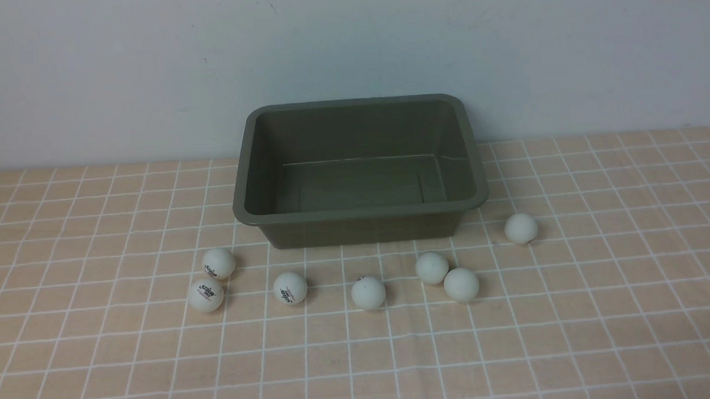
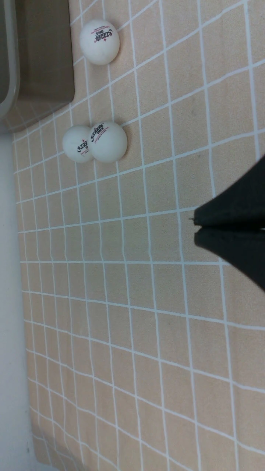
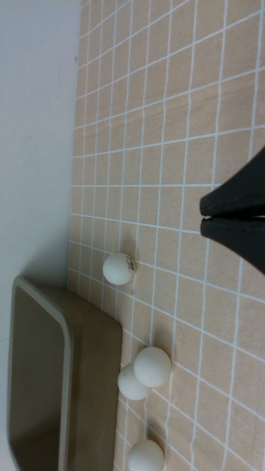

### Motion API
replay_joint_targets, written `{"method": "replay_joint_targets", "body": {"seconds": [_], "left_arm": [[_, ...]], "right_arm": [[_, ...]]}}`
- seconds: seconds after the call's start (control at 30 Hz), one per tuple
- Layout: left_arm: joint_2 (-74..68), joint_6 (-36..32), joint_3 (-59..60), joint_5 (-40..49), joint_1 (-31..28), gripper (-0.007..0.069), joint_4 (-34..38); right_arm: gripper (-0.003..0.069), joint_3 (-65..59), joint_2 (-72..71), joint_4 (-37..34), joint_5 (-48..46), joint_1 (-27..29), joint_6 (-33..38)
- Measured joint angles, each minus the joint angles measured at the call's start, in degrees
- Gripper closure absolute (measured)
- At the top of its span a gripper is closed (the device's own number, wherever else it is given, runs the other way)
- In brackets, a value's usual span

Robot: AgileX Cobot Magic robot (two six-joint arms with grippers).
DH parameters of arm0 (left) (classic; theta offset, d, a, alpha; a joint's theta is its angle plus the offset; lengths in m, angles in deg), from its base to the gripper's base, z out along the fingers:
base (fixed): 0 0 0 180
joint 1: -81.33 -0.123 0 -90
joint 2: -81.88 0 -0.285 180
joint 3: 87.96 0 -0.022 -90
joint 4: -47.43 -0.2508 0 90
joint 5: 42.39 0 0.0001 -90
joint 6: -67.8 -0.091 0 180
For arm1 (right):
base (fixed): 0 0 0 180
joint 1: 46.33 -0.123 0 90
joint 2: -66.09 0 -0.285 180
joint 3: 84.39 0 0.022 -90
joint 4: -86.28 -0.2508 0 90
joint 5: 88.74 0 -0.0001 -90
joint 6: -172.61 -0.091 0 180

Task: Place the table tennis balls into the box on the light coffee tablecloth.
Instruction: 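Reach for and grasp a ping pong ball on the table beside the basket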

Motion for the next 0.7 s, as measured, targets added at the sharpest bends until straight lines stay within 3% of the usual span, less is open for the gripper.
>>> {"method": "replay_joint_targets", "body": {"seconds": [0.2,0.43,0.7], "left_arm": [[0.0,0.0,0.0,0.0,0.0,0.0693,0.0],[0.0,0.0,0.0,0.0,0.0,0.0693,0.0],[0.0,0.0,0.0,0.0,0.0,0.0693,0.0]], "right_arm": [[0.0673,8.2,0.0,-1.8,-0.8,0.0,0.0],[0.0673,26.1,0.0,-1.9,-11.6,0.0,0.0],[0.0673,30.1,-0.4,-2.1,-11.0,0.0,0.0]]}}
